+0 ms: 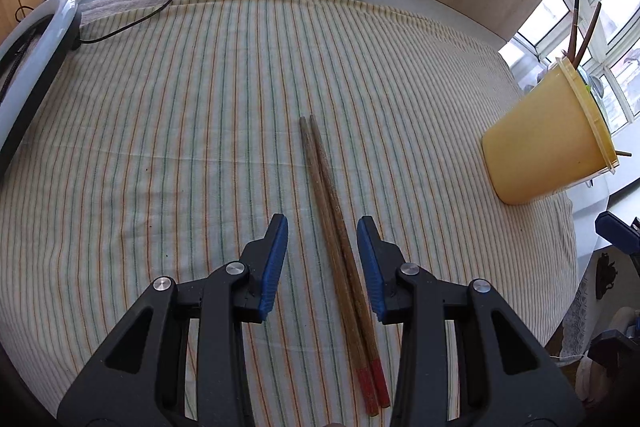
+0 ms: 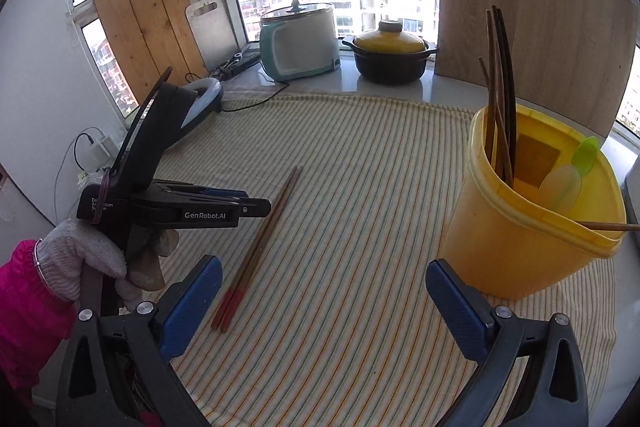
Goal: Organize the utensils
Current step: 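Move both open tools back to the last wooden chopsticks, then close the left tool on a wooden chopstick while the right tool grasps another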
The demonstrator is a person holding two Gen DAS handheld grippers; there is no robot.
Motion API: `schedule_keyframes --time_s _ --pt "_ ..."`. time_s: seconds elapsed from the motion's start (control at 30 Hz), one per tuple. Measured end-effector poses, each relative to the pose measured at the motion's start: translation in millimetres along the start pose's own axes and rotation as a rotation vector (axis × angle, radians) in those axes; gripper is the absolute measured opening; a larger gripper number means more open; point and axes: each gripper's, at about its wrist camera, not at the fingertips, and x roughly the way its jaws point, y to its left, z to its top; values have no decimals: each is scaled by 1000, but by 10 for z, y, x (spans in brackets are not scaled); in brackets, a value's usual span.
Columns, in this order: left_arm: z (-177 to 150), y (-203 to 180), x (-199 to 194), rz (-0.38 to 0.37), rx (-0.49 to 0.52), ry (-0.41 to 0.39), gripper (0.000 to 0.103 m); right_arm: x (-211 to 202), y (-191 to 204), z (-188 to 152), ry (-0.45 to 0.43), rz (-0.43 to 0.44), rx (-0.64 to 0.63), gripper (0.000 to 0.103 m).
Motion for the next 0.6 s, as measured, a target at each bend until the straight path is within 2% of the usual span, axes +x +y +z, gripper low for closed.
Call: schedule_keyframes --time_s 0.03,0.1,0.17,0.23,0.3,0.43,0.6 --pt "12 -3 23 2 3 3 36 24 -26 5 9 4 16 101" --pt "35 -5 63 19 10 10 25 57 -79 10 17 12 46 94" --pt "48 -23 84 31 22 11 22 69 -119 -1 27 19 67 85" --pt "58 -38 104 49 37 11 15 65 -142 -21 28 19 75 81" --pt "66 -45 135 51 40 22 15 56 -148 -32 25 20 76 80" --pt "75 -83 190 73 58 33 14 58 -143 -38 27 22 74 69" --pt "89 -155 228 97 85 40 13 73 -127 -3 24 22 77 68"
